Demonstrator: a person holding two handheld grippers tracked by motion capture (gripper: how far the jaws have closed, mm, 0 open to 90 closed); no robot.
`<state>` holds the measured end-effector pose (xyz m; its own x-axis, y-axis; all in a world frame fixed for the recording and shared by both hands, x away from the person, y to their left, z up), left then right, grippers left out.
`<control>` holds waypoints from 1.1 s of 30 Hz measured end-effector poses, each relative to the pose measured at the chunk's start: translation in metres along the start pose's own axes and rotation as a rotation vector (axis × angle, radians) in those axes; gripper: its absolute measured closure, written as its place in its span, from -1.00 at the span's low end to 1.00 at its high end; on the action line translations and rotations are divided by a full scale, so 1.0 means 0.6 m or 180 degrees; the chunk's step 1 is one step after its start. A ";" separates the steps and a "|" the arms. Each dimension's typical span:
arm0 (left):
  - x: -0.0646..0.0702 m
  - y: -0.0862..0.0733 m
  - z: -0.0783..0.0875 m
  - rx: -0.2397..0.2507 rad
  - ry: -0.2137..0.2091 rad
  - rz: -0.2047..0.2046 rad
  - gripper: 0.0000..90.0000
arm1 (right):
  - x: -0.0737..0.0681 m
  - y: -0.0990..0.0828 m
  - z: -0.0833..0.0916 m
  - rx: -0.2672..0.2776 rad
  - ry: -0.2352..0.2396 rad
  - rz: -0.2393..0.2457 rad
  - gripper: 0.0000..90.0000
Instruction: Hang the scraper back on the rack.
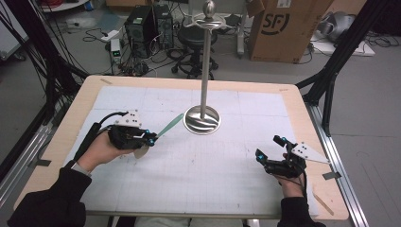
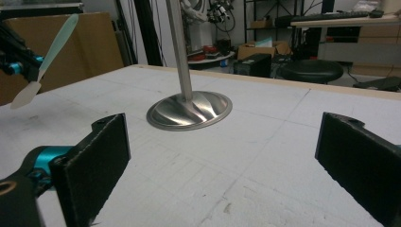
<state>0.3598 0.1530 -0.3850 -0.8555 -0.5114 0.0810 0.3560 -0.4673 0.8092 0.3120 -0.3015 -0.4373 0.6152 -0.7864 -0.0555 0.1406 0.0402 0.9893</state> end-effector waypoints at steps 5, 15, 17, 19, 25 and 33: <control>-0.007 0.015 -0.006 0.0219 0.0000 0.0171 0.78 | 0.000 0.000 0.000 -0.0004 0.0003 -0.0006 -0.94; -0.019 0.050 0.003 0.0454 0.0037 0.0285 0.78 | 0.000 0.000 -0.001 0.0007 0.0005 -0.0016 -0.94; -0.024 0.059 0.008 0.0508 0.0070 0.0286 0.78 | 0.000 0.000 -0.001 0.0008 0.0007 0.0001 -0.94; -0.028 0.067 0.013 0.0562 0.0086 0.0292 0.78 | 0.000 0.000 -0.001 0.0009 0.0012 -0.0004 -0.94; -0.038 0.079 0.026 0.0683 0.0140 0.0341 0.78 | -0.001 0.000 -0.001 0.0008 0.0033 -0.0002 -0.94; -0.033 0.115 0.042 0.0768 0.0186 0.0181 0.78 | 0.001 0.001 0.000 0.0015 0.0037 0.0009 -0.94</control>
Point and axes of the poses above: each handheld gripper's, and its own axes: z roughly backward along the jaws, y roughly out of its top, x roughly to its right, the point moved 4 cm from there along -z, roughly forward along the jaws, and after that the axes turned 4 degrees about z, right-handed, at the moved point
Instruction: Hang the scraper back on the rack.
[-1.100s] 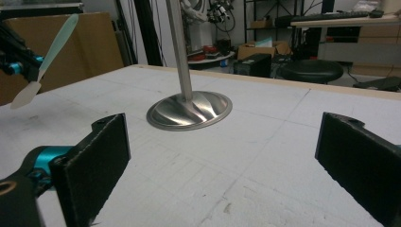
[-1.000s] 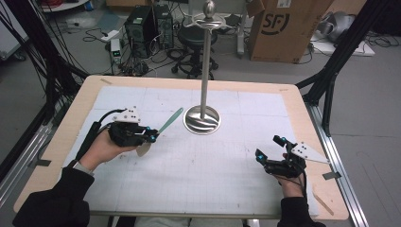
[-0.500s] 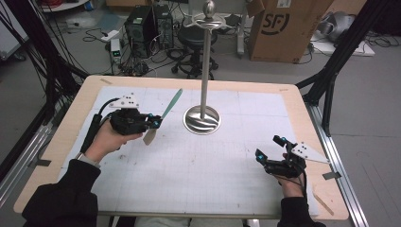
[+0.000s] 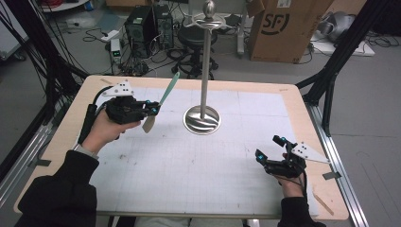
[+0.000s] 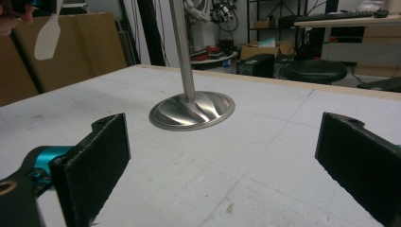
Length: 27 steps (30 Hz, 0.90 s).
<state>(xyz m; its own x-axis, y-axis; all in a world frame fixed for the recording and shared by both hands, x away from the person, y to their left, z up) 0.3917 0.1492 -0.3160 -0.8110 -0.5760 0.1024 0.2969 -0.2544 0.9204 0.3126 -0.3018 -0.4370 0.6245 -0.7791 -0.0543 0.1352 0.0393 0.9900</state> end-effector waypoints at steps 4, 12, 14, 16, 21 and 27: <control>0.001 0.024 0.007 0.0105 -0.0013 0.0009 0.78 | -0.001 0.000 0.000 -0.0003 -0.0002 -0.0014 -0.94; -0.003 0.069 0.006 0.0266 -0.0001 -0.0019 0.78 | -0.002 0.000 -0.001 -0.0017 0.0013 0.0007 -0.94; -0.004 0.079 0.006 0.0294 0.0004 -0.0013 0.78 | -0.001 0.000 -0.001 -0.0016 0.0012 0.0013 -0.94; -0.005 0.090 0.006 0.0315 0.0010 -0.0033 0.78 | -0.001 -0.001 -0.001 -0.0020 0.0013 0.0016 -0.94; -0.004 0.106 0.006 0.0394 0.0014 0.0004 0.78 | -0.002 0.000 -0.001 -0.0018 0.0008 0.0004 -0.94; -0.003 0.116 0.001 0.0448 0.0008 -0.0023 0.78 | -0.002 -0.001 -0.001 -0.0028 0.0010 0.0024 -0.94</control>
Point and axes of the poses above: each handheld gripper's, and its own axes: z roughly backward along the jaws, y roughly out of its top, x roughly to its right, the point moved 4 cm from there along -z, roughly forward along the jaws, and after that the axes turned 4 degrees about z, right-handed, at the moved point
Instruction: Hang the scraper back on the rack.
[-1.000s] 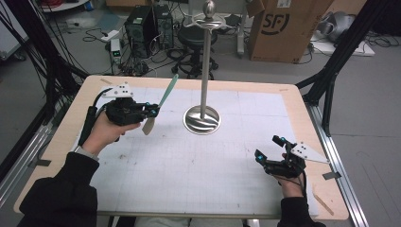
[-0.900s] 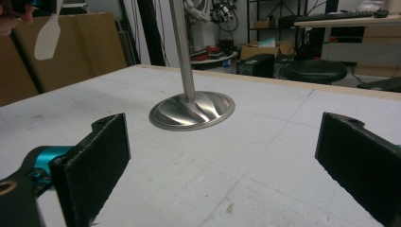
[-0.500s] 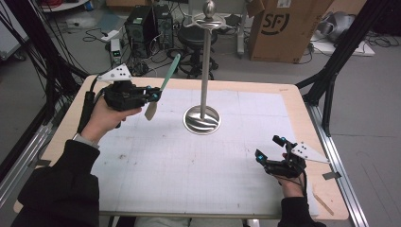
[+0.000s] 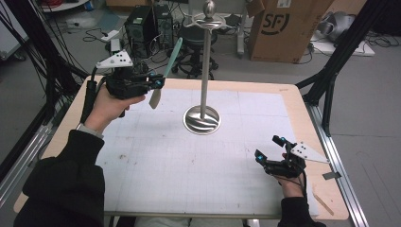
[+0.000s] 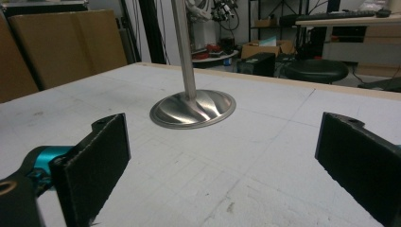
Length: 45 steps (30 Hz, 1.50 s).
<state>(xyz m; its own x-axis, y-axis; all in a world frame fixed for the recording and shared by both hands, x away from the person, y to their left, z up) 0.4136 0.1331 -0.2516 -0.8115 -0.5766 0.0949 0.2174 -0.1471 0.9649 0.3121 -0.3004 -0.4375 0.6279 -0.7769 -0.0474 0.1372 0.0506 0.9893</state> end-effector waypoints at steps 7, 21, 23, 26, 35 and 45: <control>0.001 0.016 -0.001 0.0120 -0.0023 -0.0018 0.78 | 0.000 0.001 0.001 0.0013 -0.0006 -0.0005 -0.94; 0.001 0.040 -0.002 0.0178 0.0006 -0.0039 0.78 | -0.001 0.000 0.000 -0.0001 0.0003 0.0015 -0.94; 0.004 0.041 -0.005 0.0202 -0.0016 -0.0046 0.78 | -0.001 0.000 0.000 -0.0007 0.0005 0.0005 -0.94; 0.003 0.042 -0.007 0.0200 -0.0016 -0.0046 0.78 | 0.001 0.000 0.001 0.0008 -0.0003 0.0032 -0.94; -0.002 0.040 -0.016 0.0138 0.0020 -0.0034 0.78 | 0.001 -0.002 0.004 -0.0012 -0.0002 -0.0004 -0.94; 0.001 0.037 -0.033 0.0096 0.0037 -0.0042 0.78 | 0.001 -0.002 0.004 -0.0014 0.0003 -0.0004 -0.94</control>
Point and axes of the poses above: each handheld gripper's, and its own axes: z roughly backward along the jaws, y roughly out of its top, x roughly to its right, the point moved 4 cm from there along -z, roughly forward along the jaws, and after that the axes turned 4 degrees about z, right-handed, at the moved point
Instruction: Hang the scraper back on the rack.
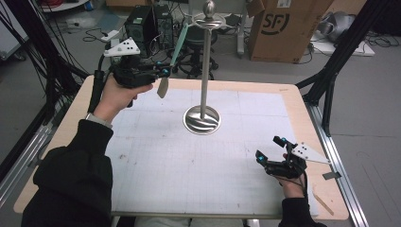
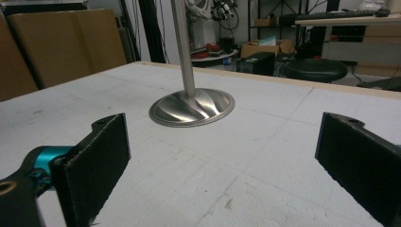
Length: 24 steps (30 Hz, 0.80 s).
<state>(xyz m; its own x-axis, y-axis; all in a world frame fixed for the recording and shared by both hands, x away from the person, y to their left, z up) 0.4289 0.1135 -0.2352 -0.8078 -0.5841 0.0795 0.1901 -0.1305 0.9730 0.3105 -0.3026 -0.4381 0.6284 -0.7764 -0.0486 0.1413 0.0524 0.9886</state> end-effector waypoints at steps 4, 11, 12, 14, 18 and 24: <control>0.003 -0.001 -0.011 -0.0047 0.0039 -0.0010 0.78 | 0.000 0.000 -0.001 0.0008 0.0013 0.0003 -0.94; 0.005 -0.003 -0.042 -0.0044 0.0108 0.0021 0.78 | 0.000 0.001 0.000 0.0009 0.0017 0.0005 -0.94; 0.005 -0.004 -0.046 -0.0030 0.0101 0.0020 0.78 | 0.000 0.000 0.000 0.0015 0.0019 0.0003 -0.94; 0.005 -0.006 -0.051 0.0002 0.0128 0.0017 0.78 | 0.000 0.001 0.000 0.0021 0.0020 -0.0005 -0.94; 0.010 -0.007 -0.054 0.0035 0.0160 -0.0046 0.75 | 0.000 0.000 -0.001 0.0015 0.0051 -0.0016 -0.94; 0.017 -0.016 -0.039 0.0116 0.0134 -0.0110 0.46 | 0.000 -0.001 -0.004 0.0012 0.0069 -0.0012 -0.94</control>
<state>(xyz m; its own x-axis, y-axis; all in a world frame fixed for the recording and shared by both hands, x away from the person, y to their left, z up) 0.4322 0.0901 -0.2485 -0.7892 -0.6130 0.0374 0.1416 -0.1224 0.9823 0.3123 -0.3013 -0.4389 0.6443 -0.7628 -0.0554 0.1409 0.0471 0.9889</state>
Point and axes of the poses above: each handheld gripper's, and its own axes: z roughly backward along the jaws, y roughly out of its top, x roughly to its right, the point moved 4 cm from there along -z, roughly forward along the jaws, and after that the axes turned 4 degrees about z, right-handed, at the moved point
